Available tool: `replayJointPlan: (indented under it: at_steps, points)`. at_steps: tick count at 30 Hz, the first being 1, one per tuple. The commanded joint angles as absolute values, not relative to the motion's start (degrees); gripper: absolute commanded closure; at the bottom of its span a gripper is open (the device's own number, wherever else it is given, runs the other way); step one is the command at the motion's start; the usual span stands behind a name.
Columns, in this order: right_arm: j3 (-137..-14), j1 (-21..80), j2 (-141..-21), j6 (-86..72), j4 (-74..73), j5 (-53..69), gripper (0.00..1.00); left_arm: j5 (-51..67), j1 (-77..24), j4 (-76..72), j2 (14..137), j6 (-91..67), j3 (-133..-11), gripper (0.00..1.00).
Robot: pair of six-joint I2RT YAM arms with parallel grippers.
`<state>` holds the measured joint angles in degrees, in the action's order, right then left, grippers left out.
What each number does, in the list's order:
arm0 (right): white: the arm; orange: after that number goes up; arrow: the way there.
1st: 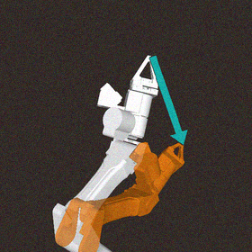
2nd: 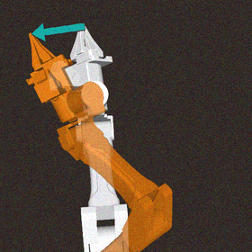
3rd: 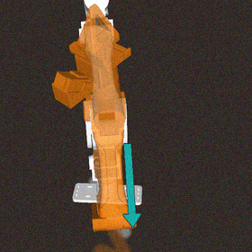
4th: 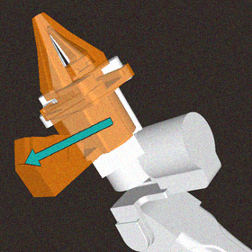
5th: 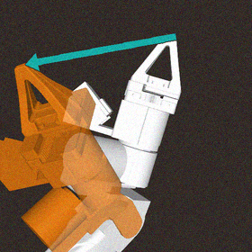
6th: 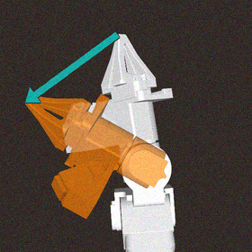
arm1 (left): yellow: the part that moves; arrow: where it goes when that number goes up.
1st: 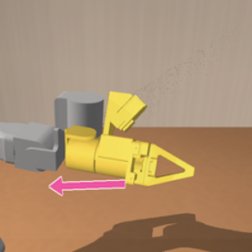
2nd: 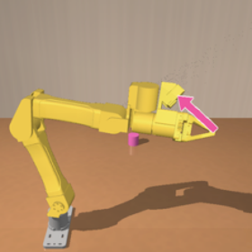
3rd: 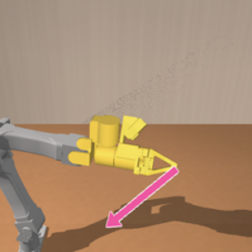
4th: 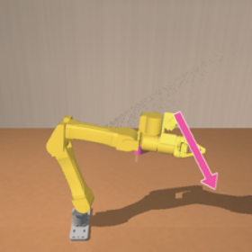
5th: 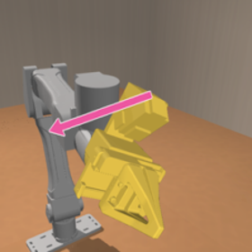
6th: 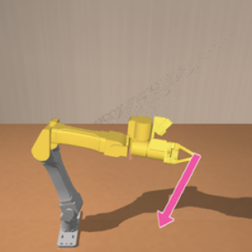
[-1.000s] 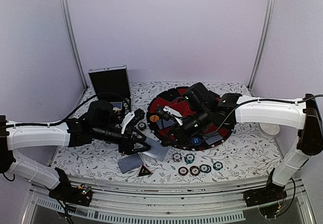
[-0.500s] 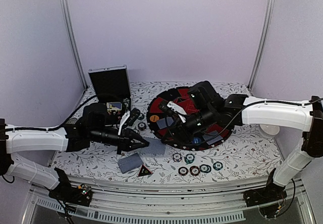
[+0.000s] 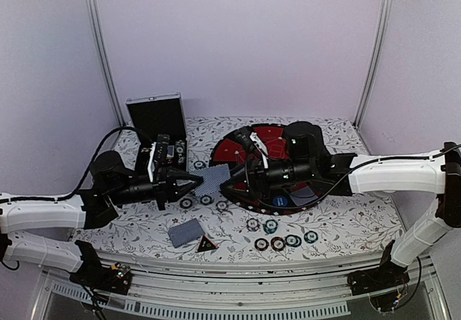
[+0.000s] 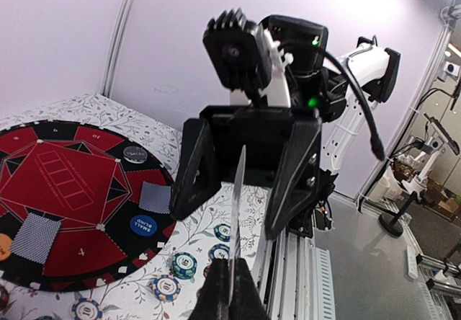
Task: Distribute texas hold em gaming equipment
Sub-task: Pass from the right arm to the left, then pass from the left arm to the right, then distribute the poker card in the big blind area.
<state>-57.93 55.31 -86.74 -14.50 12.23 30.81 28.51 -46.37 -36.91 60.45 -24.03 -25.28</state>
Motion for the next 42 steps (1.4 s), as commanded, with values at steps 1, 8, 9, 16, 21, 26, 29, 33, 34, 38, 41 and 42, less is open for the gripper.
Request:
replayJointPlan:
  at_steps: [1, 8, 9, 16, 21, 26, 29, 33, 34, 38, 41, 42]
  points:
    - [-59.90, 56.16, -89.13, -16.20, 16.26, 33.27, 0.54, 27.38, -45.88, -39.07, 59.38, -24.17, -25.10, 1.00]
    - [-59.61, 53.88, -87.33, -17.49, 16.74, 33.34, 0.98, 26.62, -45.87, -33.32, 59.58, -22.49, -25.36, 1.00]
    - [-59.49, 53.07, -87.18, -18.17, 16.66, 33.89, 0.98, 26.34, -45.88, -31.76, 59.83, -22.02, -25.63, 1.00]
    - [-61.40, 45.32, -89.29, -23.00, 10.11, 42.98, 0.98, 17.70, -45.84, -23.22, 58.05, -19.65, -26.47, 0.18]
    - [-76.92, 39.63, -101.99, -17.83, -19.08, 43.34, 0.98, 2.47, -45.80, -7.97, 55.46, -13.52, -29.83, 0.02]
    - [-85.76, 35.38, -111.57, -15.63, -25.79, 46.12, 0.98, -2.38, -45.72, -3.59, 57.60, -14.87, -30.54, 0.02]
    - [-91.59, 33.52, -117.70, -13.91, -30.23, 46.53, 0.98, -1.28, -45.72, -4.60, 58.00, -15.75, -29.72, 0.02]
    - [-97.50, 32.80, -126.04, -12.05, -33.54, 48.80, 0.98, -1.60, -45.64, -5.01, 57.91, -15.53, -28.89, 0.02]
    - [-98.65, 32.50, -127.61, -11.85, -33.99, 49.07, 0.98, -1.89, -45.75, -4.89, 57.78, -15.36, -28.76, 0.02]
    - [-102.12, 30.71, -132.69, -12.10, -34.32, 50.26, 0.98, -2.08, -45.69, -4.73, 57.91, -14.99, -28.41, 0.02]
    - [-105.67, 30.41, -137.56, -11.97, -35.04, 54.07, 0.98, -1.96, -45.62, -5.00, 58.28, -14.81, -28.21, 0.02]
    - [-106.87, 30.41, -138.67, -11.65, -35.61, 54.56, 0.98, -2.05, -45.63, -5.09, 58.39, -14.77, -28.21, 0.02]
